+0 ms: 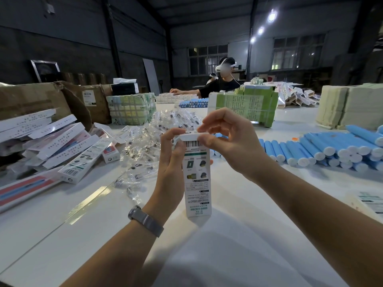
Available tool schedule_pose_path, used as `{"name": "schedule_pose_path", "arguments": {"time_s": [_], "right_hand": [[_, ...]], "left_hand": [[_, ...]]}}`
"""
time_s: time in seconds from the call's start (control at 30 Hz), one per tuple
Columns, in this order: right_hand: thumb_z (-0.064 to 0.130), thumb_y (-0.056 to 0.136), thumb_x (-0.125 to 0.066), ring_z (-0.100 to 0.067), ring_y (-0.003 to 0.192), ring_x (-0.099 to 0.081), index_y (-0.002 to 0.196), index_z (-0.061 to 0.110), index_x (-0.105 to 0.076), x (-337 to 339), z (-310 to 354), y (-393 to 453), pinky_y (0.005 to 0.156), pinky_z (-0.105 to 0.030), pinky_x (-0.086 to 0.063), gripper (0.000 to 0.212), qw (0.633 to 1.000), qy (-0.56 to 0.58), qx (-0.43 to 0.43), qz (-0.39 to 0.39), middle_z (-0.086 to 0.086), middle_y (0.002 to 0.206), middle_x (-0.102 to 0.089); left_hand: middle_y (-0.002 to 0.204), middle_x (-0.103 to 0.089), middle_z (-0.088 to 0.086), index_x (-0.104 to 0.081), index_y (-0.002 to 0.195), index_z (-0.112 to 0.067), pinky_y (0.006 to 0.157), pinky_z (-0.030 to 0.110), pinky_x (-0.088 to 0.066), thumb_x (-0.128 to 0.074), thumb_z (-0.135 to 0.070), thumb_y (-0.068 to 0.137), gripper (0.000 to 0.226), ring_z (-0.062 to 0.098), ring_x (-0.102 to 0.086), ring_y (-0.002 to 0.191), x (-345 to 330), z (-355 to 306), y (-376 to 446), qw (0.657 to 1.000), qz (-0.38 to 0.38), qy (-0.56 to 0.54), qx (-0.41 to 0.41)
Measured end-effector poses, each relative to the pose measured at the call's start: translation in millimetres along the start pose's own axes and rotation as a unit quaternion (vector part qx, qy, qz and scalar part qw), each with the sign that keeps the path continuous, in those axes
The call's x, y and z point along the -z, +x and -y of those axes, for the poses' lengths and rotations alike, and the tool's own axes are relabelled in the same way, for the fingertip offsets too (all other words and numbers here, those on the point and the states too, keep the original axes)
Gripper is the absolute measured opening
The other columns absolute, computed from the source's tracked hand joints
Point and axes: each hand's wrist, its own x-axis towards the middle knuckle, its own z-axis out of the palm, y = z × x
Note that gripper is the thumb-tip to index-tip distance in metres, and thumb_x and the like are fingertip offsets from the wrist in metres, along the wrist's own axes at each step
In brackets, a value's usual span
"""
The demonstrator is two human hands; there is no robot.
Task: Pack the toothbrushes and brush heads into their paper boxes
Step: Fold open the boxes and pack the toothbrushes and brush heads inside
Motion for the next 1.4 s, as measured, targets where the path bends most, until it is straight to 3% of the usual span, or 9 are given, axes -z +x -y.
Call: {"name": "schedule_pose_path", "arguments": {"time_s": [0.1, 0.2, 0.37, 0.47, 0.7, 0.83, 1.03, 1.13, 1.4], "right_hand": [[0.002, 0.083, -0.075, -0.012, 0.089, -0.065, 0.087, 0.023, -0.060, -3, 2, 0, 0.078, -0.030, -0.058, 0.026, 0.999, -0.036, 0.012, -0.002, 0.004, 0.090, -0.070], [0.001, 0.084, -0.073, -0.010, 0.088, -0.063, 0.084, 0.021, -0.060, -5, 4, -1, 0.070, -0.032, -0.060, 0.024, 0.998, -0.054, 0.019, -0.002, 0.003, 0.088, -0.068], [0.006, 0.086, -0.072, -0.007, 0.090, -0.061, 0.090, 0.028, -0.063, -3, 3, -1, 0.074, -0.025, -0.057, 0.024, 0.998, -0.055, 0.004, 0.007, 0.008, 0.091, -0.068], [0.006, 0.088, -0.070, -0.003, 0.088, -0.060, 0.089, 0.028, -0.064, -4, 4, -2, 0.065, -0.024, -0.057, 0.023, 0.999, -0.050, 0.001, 0.009, 0.006, 0.093, -0.068], [0.009, 0.086, -0.071, -0.015, 0.089, -0.063, 0.081, 0.022, -0.067, -3, 7, 2, 0.071, -0.046, -0.059, 0.015, 0.996, -0.087, -0.003, 0.005, -0.001, 0.090, -0.069], [0.011, 0.087, -0.070, -0.006, 0.082, -0.063, 0.079, 0.024, -0.066, -4, 8, 1, 0.066, -0.041, -0.059, 0.015, 0.996, -0.087, 0.000, -0.003, 0.002, 0.084, -0.069], [0.014, 0.088, -0.070, -0.005, 0.072, -0.063, 0.077, 0.026, -0.067, 0, 10, 7, 0.064, -0.034, -0.058, 0.017, 0.995, -0.103, -0.001, -0.003, 0.013, 0.072, -0.069], [0.015, 0.088, -0.070, -0.014, 0.073, -0.067, 0.079, 0.024, -0.068, 6, 15, 10, 0.065, -0.034, -0.059, 0.014, 0.994, -0.111, 0.005, 0.016, 0.010, 0.073, -0.071], [0.012, 0.088, -0.070, -0.012, 0.078, -0.069, 0.079, 0.024, -0.070, 13, 19, 13, 0.072, -0.032, -0.061, 0.015, 0.993, -0.103, -0.007, 0.061, 0.011, 0.077, -0.074]], "left_hand": [[0.092, -0.068, 0.001, -0.043, 0.111, -0.024, 0.073, 0.046, -0.060, -0.047, -0.037, 0.094, 0.021, 0.025, -0.069, 0.083, 0, 0, 0, 1.000, 0.000, 0.005, -0.005], [0.085, -0.069, -0.008, -0.040, 0.110, -0.023, 0.067, 0.036, -0.061, -0.039, -0.029, 0.102, 0.010, 0.016, -0.071, 0.076, -1, 0, 1, 0.999, -0.002, 0.041, -0.023], [0.083, -0.068, -0.013, -0.039, 0.108, -0.024, 0.068, 0.044, -0.063, -0.034, -0.021, 0.106, 0.006, 0.014, -0.070, 0.075, -3, -2, 2, 0.998, 0.000, 0.065, -0.027], [0.085, -0.068, -0.015, -0.038, 0.109, -0.023, 0.067, 0.040, -0.063, -0.032, -0.019, 0.108, 0.007, 0.012, -0.070, 0.075, -3, -2, 2, 0.997, 0.004, 0.071, -0.030], [0.088, -0.069, -0.011, -0.037, 0.116, -0.025, 0.069, 0.045, -0.063, -0.037, -0.030, 0.100, 0.016, 0.017, -0.070, 0.077, -4, -1, 0, 0.997, 0.012, 0.072, -0.039], [0.092, -0.069, -0.014, -0.033, 0.123, -0.029, 0.065, 0.024, -0.059, -0.038, -0.036, 0.099, 0.025, 0.010, -0.071, 0.079, -4, -1, -2, 0.995, 0.015, 0.080, -0.058], [0.103, -0.068, 0.003, -0.031, 0.129, -0.039, 0.067, 0.027, -0.059, -0.038, -0.032, 0.101, 0.030, 0.020, -0.072, 0.086, -4, 0, -4, 0.996, 0.012, 0.068, -0.051], [0.105, -0.070, -0.010, -0.029, 0.130, -0.043, 0.067, 0.024, -0.059, -0.036, -0.035, 0.102, 0.031, 0.015, -0.072, 0.088, -5, -1, -5, 0.995, 0.019, 0.082, -0.054], [0.105, -0.067, -0.023, -0.030, 0.132, -0.036, 0.067, 0.025, -0.059, -0.033, -0.035, 0.102, 0.030, 0.012, -0.072, 0.087, -5, 0, -5, 0.989, 0.021, 0.128, -0.070]]}}
